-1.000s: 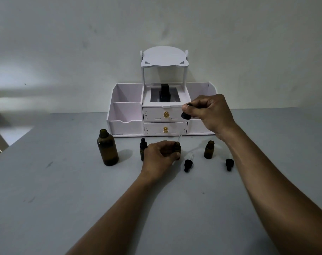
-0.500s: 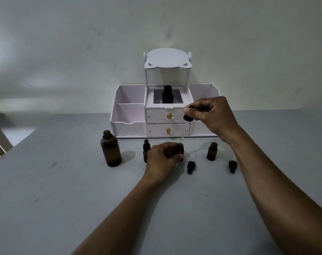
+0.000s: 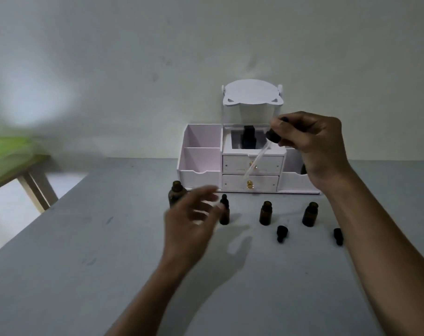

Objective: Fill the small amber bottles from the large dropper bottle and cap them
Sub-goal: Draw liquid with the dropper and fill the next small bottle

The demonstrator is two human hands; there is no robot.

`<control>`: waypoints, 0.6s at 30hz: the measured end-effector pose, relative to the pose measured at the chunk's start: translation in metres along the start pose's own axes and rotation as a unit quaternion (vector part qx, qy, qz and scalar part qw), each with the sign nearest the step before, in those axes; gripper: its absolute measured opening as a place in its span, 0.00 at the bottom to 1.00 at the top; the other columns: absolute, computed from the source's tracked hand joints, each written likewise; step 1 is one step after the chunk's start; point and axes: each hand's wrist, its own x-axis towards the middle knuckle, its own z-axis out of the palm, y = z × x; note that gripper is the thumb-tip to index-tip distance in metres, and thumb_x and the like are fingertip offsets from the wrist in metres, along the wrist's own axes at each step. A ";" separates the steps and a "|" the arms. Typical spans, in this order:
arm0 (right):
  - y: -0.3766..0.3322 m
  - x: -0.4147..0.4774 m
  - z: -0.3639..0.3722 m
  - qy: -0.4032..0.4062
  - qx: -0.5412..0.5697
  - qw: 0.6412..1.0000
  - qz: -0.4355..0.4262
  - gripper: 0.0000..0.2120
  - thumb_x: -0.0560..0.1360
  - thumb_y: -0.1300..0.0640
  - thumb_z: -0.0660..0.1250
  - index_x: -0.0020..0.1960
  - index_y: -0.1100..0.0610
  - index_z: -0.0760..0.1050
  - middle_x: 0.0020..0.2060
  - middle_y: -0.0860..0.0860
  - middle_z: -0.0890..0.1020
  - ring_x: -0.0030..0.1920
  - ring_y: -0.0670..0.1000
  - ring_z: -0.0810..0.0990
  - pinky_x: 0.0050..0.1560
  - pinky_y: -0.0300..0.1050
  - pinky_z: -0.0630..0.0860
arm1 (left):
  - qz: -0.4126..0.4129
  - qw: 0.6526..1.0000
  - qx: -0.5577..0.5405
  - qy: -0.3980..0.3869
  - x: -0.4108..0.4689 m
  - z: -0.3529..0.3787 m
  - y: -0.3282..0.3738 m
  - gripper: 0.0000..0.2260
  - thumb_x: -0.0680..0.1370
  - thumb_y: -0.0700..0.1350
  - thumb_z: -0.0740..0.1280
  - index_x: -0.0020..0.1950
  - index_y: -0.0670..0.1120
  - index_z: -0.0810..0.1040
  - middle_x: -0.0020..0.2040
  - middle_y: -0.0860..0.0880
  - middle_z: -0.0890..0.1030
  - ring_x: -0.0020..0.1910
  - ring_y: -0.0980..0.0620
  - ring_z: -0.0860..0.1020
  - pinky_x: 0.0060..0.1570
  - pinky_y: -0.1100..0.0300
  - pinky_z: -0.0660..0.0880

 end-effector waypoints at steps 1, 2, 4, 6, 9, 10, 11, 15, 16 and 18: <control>-0.002 0.001 0.011 0.003 0.018 1.000 0.000 0.02 0.73 0.62 0.74 0.44 0.56 0.85 0.34 0.48 0.87 0.38 0.51 0.86 0.40 0.41 0.80 | 0.004 0.999 -0.028 0.046 0.008 -0.016 -0.001 0.12 0.75 0.40 0.75 0.54 0.54 0.83 0.43 0.55 0.85 0.38 0.58 0.82 0.38 0.64 0.79; -0.004 0.003 0.022 0.008 0.037 0.999 0.003 0.02 0.73 0.62 0.74 0.43 0.56 0.85 0.34 0.49 0.87 0.38 0.51 0.86 0.41 0.42 0.80 | 0.000 0.995 -0.050 0.087 0.017 -0.030 -0.003 0.11 0.75 0.40 0.75 0.52 0.54 0.84 0.41 0.55 0.85 0.38 0.56 0.82 0.38 0.63 0.79; -0.006 0.003 0.047 0.011 0.063 0.998 0.014 0.03 0.74 0.62 0.74 0.43 0.56 0.85 0.33 0.48 0.86 0.38 0.49 0.86 0.40 0.44 0.81 | -0.018 0.986 -0.079 0.144 0.036 -0.056 -0.013 0.09 0.72 0.44 0.73 0.51 0.54 0.84 0.41 0.53 0.84 0.40 0.50 0.82 0.38 0.59 0.78; -0.005 0.002 0.070 0.005 0.074 0.997 0.024 0.02 0.74 0.61 0.74 0.44 0.57 0.85 0.35 0.50 0.87 0.37 0.48 0.85 0.40 0.45 0.82 | -0.054 0.982 -0.107 0.146 0.051 -0.073 -0.029 0.13 0.70 0.45 0.72 0.53 0.52 0.83 0.45 0.48 0.84 0.44 0.47 0.82 0.41 0.56 0.78; 0.002 -0.003 0.099 -0.010 0.076 0.997 0.032 0.01 0.74 0.60 0.74 0.45 0.58 0.85 0.36 0.53 0.87 0.39 0.49 0.86 0.39 0.40 0.80 | -0.111 0.981 -0.145 0.067 0.059 -0.089 -0.061 0.20 0.67 0.46 0.74 0.59 0.51 0.82 0.55 0.45 0.85 0.55 0.45 0.83 0.50 0.50 0.79; 0.005 -0.005 0.106 -0.017 0.077 0.996 0.035 0.01 0.74 0.61 0.74 0.44 0.57 0.85 0.36 0.52 0.87 0.40 0.50 0.86 0.40 0.40 0.80 | -0.127 0.979 -0.157 0.029 0.058 -0.090 -0.071 0.23 0.66 0.48 0.74 0.61 0.52 0.82 0.58 0.46 0.84 0.58 0.44 0.82 0.54 0.48 0.79; 0.009 -0.007 0.112 -0.024 0.076 0.996 0.038 0.03 0.74 0.61 0.74 0.43 0.55 0.85 0.35 0.51 0.87 0.40 0.50 0.86 0.40 0.40 0.81 | -0.142 0.975 -0.169 -0.010 0.056 -0.090 -0.078 0.25 0.65 0.48 0.75 0.63 0.52 0.81 0.60 0.46 0.84 0.61 0.43 0.82 0.57 0.47 0.78; 0.022 -0.009 0.124 -0.035 0.055 0.996 0.056 0.07 0.74 0.60 0.74 0.40 0.50 0.84 0.33 0.46 0.86 0.39 0.48 0.85 0.43 0.44 0.81 | -0.150 0.962 -0.194 -0.117 0.050 -0.079 -0.090 0.25 0.68 0.37 0.72 0.66 0.45 0.79 0.60 0.42 0.84 0.58 0.44 0.83 0.57 0.51 0.78; 0.024 -0.009 0.125 -0.035 0.052 0.996 0.057 0.06 0.74 0.60 0.74 0.40 0.51 0.84 0.34 0.47 0.86 0.40 0.48 0.85 0.44 0.46 0.81 | -0.149 0.963 -0.188 -0.120 0.049 -0.077 -0.090 0.25 0.68 0.36 0.72 0.65 0.45 0.80 0.58 0.42 0.85 0.56 0.45 0.83 0.56 0.53 0.78; 0.029 -0.009 0.126 -0.035 0.049 0.996 0.060 0.03 0.74 0.60 0.75 0.42 0.54 0.85 0.35 0.49 0.86 0.40 0.49 0.85 0.45 0.46 0.82 | -0.147 0.967 -0.173 -0.116 0.050 -0.075 -0.091 0.25 0.67 0.35 0.73 0.64 0.46 0.81 0.56 0.41 0.85 0.54 0.46 0.83 0.56 0.53 0.78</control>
